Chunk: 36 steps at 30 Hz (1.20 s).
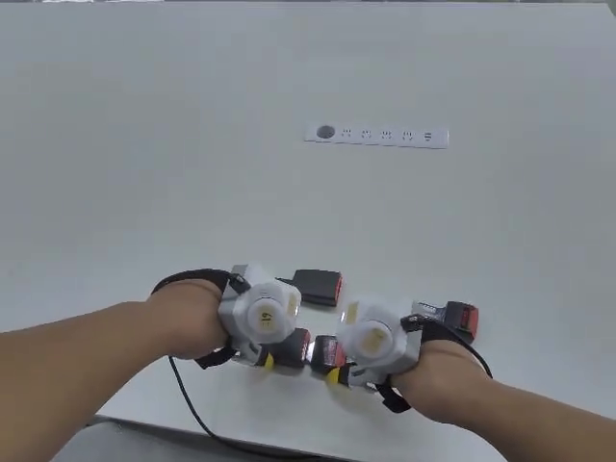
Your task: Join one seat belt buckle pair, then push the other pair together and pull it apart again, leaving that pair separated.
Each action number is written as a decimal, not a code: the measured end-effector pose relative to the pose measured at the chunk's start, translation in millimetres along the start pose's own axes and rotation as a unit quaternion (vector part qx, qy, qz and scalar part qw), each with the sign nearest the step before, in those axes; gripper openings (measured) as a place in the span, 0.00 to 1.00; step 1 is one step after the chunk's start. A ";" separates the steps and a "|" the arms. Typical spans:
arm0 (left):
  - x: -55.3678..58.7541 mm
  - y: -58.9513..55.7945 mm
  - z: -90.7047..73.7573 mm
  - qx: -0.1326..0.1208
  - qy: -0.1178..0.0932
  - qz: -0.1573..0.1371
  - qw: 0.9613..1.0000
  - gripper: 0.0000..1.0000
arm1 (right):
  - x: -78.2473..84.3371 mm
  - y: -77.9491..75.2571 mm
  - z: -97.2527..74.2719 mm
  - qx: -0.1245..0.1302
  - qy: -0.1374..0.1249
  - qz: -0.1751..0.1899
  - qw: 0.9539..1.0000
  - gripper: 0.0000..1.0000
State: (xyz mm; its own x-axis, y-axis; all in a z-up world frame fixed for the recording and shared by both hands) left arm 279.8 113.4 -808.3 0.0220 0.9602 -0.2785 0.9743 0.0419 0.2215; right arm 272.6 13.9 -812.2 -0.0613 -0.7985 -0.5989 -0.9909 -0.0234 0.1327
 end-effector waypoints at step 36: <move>-29.5 36.6 -40.6 -0.049 -0.079 -0.044 0.995 0.43 | -21.1 3.6 -43.3 0.016 -0.051 -0.002 0.999 0.33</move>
State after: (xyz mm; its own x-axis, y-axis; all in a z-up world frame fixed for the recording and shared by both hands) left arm 305.7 97.9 -754.1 -0.0205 0.8961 -0.4434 0.9476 0.1589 0.2772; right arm 275.5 4.6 -764.9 -0.0679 -0.7333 -0.6766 -0.9944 -0.0053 0.1056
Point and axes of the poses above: the centre of the closed fingertips' face, and the gripper's own axes: z roughly forward along the fingers, y roughly to its left, x roughly out of its underside, the point moved 4 cm from there along -z, roughly backward along the fingers, and after that the axes turned 12 degrees about -x, right-handed, at the moved point
